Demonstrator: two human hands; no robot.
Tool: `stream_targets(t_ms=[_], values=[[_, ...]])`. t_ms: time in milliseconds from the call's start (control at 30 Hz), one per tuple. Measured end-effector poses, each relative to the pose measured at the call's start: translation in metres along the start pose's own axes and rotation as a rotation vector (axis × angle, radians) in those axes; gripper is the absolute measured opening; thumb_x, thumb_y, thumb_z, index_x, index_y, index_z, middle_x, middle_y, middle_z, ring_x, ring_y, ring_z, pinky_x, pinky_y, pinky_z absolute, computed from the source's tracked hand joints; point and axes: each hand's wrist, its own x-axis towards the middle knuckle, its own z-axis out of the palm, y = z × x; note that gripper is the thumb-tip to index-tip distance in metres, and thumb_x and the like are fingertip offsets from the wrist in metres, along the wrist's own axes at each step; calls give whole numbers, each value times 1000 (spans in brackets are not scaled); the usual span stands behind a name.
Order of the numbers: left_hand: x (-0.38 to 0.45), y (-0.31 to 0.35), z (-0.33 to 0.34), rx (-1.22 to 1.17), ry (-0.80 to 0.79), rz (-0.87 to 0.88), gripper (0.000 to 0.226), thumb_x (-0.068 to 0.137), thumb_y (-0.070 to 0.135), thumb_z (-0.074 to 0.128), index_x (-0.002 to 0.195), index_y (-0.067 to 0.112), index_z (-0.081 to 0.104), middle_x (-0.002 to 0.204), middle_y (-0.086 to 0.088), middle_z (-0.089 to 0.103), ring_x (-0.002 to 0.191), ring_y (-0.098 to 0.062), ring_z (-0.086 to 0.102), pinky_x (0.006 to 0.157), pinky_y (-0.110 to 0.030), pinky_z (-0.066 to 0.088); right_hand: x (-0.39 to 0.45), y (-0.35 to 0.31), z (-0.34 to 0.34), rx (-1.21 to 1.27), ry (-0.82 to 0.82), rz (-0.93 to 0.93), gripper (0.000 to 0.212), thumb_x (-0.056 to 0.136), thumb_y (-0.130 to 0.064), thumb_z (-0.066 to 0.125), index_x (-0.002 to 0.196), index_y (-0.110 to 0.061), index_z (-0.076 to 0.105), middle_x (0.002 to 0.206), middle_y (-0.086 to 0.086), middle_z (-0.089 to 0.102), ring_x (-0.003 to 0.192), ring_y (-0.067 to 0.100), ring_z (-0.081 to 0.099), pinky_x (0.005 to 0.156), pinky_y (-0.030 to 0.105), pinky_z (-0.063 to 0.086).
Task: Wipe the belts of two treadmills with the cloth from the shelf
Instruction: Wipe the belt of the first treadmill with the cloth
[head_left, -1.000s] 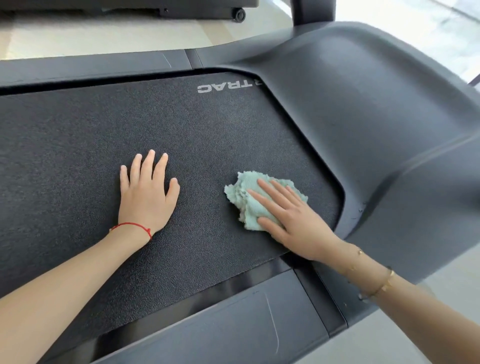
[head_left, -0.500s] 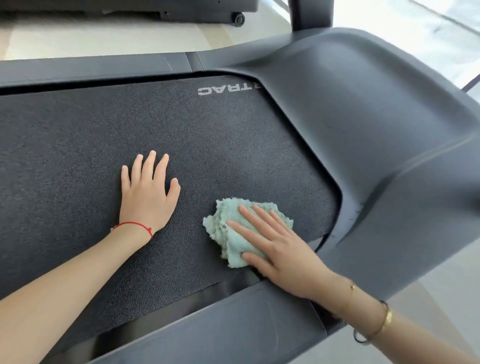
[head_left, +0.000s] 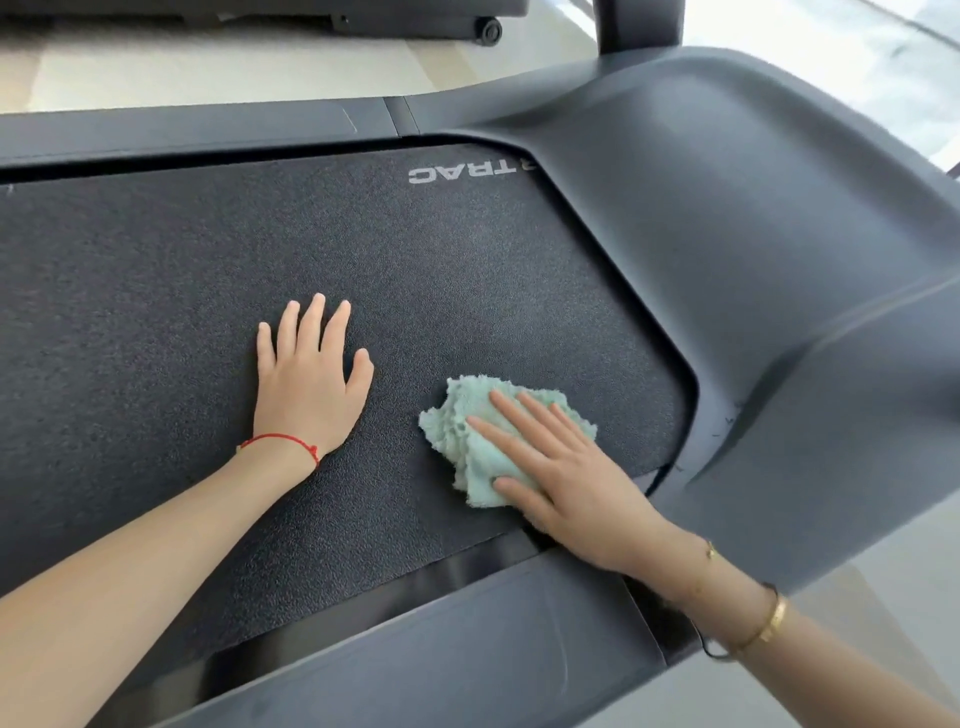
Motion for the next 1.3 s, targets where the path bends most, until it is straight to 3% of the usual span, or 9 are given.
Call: stream_targets(t_ms=[133,267,367,533,667,833,900,1100,1300], values=[[0,1,-1,-7,-12,-6,59,99,41,32,152,13,35,159,-14,30,148,-34,21,120,-56,11,40,70,-8,-47,144,176,59,98,-50,30,149,-21,36,159,9,25,148,31,21,120,30,1],[0,1,-1,-6,-19,-8,57,101,35,44,152,13,34,159,-14,29,148,-35,21,120,-56,11,86,94,-13,-46,193,555,55,102,-44,35,153,-24,29,162,8,19,149,33,12,121,44,4],[2,1,-2,-11,-32,-13,58,100,34,45,152,12,35,159,-14,29,148,-35,20,120,-57,10,77,48,0,-40,182,348,61,97,-50,28,150,-22,36,160,9,25,148,35,18,120,44,7],[11,3,-4,-18,-69,-36,58,101,37,40,154,16,30,162,-10,24,150,-32,12,120,-57,7,35,18,0,16,48,56,54,100,-51,28,152,-37,26,162,-7,17,150,14,6,122,33,-1],[16,4,-3,-14,-75,-46,59,101,38,39,155,17,29,162,-10,22,150,-33,12,120,-59,7,74,84,-10,-18,124,211,61,96,-53,27,149,-22,37,159,7,28,147,30,22,121,43,13],[12,7,0,32,-35,-40,57,101,38,35,154,15,32,160,-12,28,148,-35,20,118,-61,11,152,112,-19,-77,164,578,55,103,-43,31,154,-26,23,163,8,14,150,33,7,121,45,1],[12,7,0,41,-39,-41,58,100,37,37,153,15,32,160,-12,28,148,-35,20,118,-61,13,165,91,-15,-74,125,539,55,103,-44,31,155,-26,21,164,7,10,150,32,4,121,45,-2],[12,6,1,64,-36,-38,64,96,43,24,153,16,31,160,-11,29,148,-35,21,118,-61,14,122,50,-4,0,44,76,57,99,-51,26,153,-33,25,163,-2,16,151,22,8,122,37,0],[13,8,1,88,-48,-41,65,95,43,23,152,14,33,158,-12,31,147,-35,23,117,-62,17,204,131,-26,-37,96,336,54,104,-43,32,155,-28,21,163,4,13,151,27,7,121,38,1]])
